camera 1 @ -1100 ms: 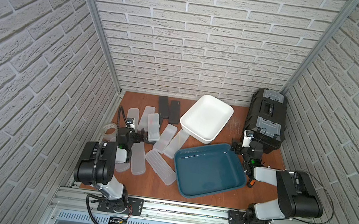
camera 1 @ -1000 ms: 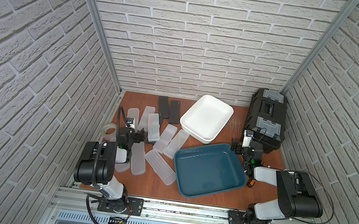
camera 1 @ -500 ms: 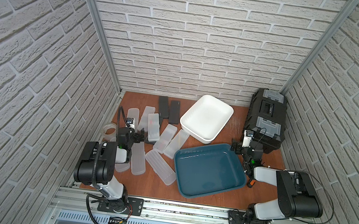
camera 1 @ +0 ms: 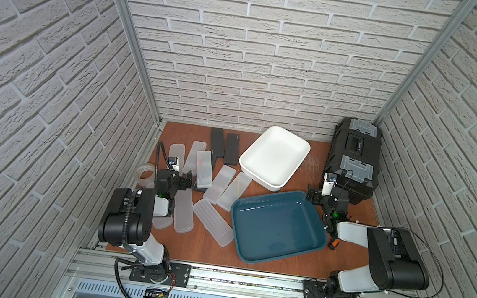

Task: Place the pencil cases by color into the storage box
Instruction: Move the storage box to the center of the board.

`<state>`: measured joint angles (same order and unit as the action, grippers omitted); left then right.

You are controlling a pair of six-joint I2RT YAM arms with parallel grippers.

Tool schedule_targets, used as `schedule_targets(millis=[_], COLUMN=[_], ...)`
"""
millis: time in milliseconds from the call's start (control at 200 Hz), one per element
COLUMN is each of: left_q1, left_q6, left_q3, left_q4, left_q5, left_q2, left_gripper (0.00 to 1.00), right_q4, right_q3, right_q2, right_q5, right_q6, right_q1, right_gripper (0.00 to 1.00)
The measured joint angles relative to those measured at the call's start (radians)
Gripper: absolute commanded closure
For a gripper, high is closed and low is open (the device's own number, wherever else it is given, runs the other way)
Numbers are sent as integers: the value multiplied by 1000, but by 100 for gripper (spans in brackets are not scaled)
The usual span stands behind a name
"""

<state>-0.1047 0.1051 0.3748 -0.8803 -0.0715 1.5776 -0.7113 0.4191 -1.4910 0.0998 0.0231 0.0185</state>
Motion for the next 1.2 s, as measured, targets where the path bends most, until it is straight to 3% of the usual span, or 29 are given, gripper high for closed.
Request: schedule_targets(millis=[295,670,1030,1200], left_q1=[3,-2,-5,0], left_q6=[5,39,95,196], left_q3=[63,248,621,880], left_q4=[124,418,830,1079], left_q5=[46,121,165,158], left_q2=[-31,-137,-126,-25], left_gripper=[3,4,2,2], right_q4=[412,698,951,1066], right_q3=[188,362,565,642], right_q2=[21,122,204,218], right_q5=[93,237,249,207], right_q6=[22,89,174,199], right_q1=[33,74,121,230], right_gripper=[0,6,13,21])
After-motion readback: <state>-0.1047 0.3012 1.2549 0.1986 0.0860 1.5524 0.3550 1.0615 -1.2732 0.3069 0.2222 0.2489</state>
